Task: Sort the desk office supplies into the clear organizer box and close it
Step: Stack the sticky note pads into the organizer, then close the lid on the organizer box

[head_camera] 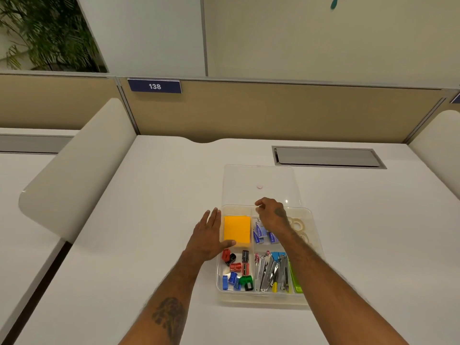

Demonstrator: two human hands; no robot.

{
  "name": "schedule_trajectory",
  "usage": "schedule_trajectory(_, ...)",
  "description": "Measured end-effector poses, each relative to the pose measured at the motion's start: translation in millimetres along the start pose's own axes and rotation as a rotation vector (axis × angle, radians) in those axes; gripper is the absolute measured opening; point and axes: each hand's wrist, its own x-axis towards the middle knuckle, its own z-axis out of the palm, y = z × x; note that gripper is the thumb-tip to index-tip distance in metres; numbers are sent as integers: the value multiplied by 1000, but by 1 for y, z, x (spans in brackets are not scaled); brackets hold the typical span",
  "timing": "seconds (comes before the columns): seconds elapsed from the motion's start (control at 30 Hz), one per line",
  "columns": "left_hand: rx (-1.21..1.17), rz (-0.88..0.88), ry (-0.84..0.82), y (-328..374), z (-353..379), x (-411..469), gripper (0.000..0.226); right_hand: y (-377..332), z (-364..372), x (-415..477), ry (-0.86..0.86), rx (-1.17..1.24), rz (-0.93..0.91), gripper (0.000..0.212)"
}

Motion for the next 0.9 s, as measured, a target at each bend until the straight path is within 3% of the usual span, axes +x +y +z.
schedule_trajectory(0.5,-325,-155,61,21,-27,71,95,62,-70,51,226,103,183,31)
schedule_trajectory(0.7,-452,-275,36,31,-32,119,89,84,-81,95,183,126,249,36)
schedule_trajectory(0.9,-518,-361,40,39,-35,162,78,102,-77,138,33,82,308,50)
